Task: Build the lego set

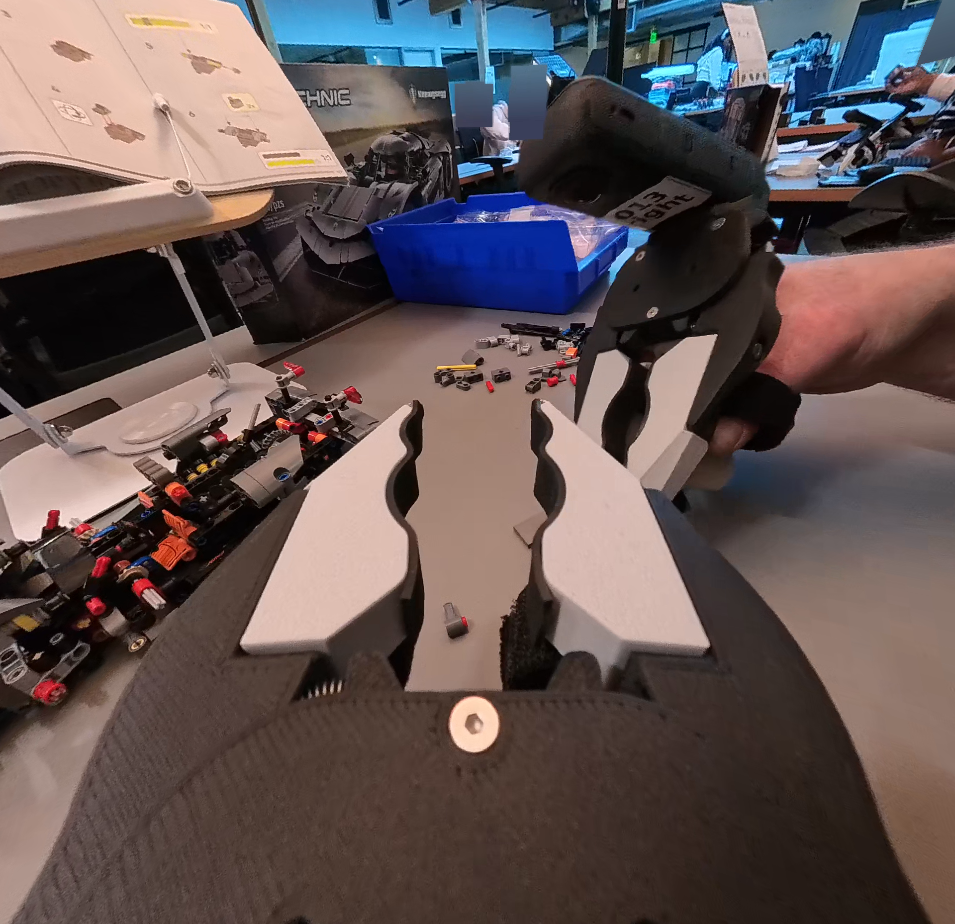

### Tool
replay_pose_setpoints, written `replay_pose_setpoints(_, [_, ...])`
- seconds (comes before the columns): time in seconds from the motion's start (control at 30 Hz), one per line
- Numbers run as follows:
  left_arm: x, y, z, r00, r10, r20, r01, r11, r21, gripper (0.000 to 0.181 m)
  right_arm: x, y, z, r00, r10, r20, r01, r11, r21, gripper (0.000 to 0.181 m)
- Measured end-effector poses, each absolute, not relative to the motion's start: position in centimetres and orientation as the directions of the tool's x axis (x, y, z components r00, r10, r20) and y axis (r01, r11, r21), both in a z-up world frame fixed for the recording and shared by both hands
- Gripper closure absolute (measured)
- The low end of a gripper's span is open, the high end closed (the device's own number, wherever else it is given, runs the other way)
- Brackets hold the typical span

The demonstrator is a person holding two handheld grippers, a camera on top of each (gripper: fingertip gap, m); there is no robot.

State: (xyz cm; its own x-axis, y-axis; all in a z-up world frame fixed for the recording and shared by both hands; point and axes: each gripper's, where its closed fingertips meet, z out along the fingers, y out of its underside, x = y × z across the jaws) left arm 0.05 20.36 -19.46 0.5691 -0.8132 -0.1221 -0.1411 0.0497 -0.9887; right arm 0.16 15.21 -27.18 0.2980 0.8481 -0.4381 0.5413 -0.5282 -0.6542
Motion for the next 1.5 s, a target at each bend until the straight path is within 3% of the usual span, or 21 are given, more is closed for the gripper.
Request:
replay_pose_setpoints(0.5, [0.0, 20.4, -19.4, 0.573, -0.811, -0.117, -0.135, 0.047, -0.990, 0.141, 2.1, 17.2, -24.9, 0.412, 0.896, -0.169, 0.492, -0.374, -0.786, 0.153])
replay_pose_setpoints(0.63, [-0.1, 20.4, -19.3, 0.574, -0.811, -0.115, -0.129, 0.049, -0.990, 0.142, 10.6, 20.6, -23.2, 0.581, 0.812, -0.062, 0.464, -0.392, -0.794, 0.150])
replay_pose_setpoints(0.8, [0.0, 20.4, -19.4, 0.571, -0.812, -0.118, -0.132, 0.051, -0.990, 0.141, 24.9, 24.8, -25.3, 0.739, 0.656, 0.153, 0.566, -0.482, -0.668, 0.150])
replay_pose_setpoints(1.13, [-0.1, 20.5, -19.3, 0.577, -0.809, -0.107, -0.123, 0.043, -0.991, 0.142, 28.9, 26.5, -29.5, 0.711, 0.690, 0.138, 0.636, -0.545, -0.546, 0.146])
replay_pose_setpoints(1.5, [-0.2, 20.6, -19.3, 0.576, -0.812, -0.097, -0.114, 0.038, -0.993, 0.142, 28.0, 26.4, -29.6, 0.688, 0.720, 0.088, 0.629, -0.531, -0.568, 0.176])
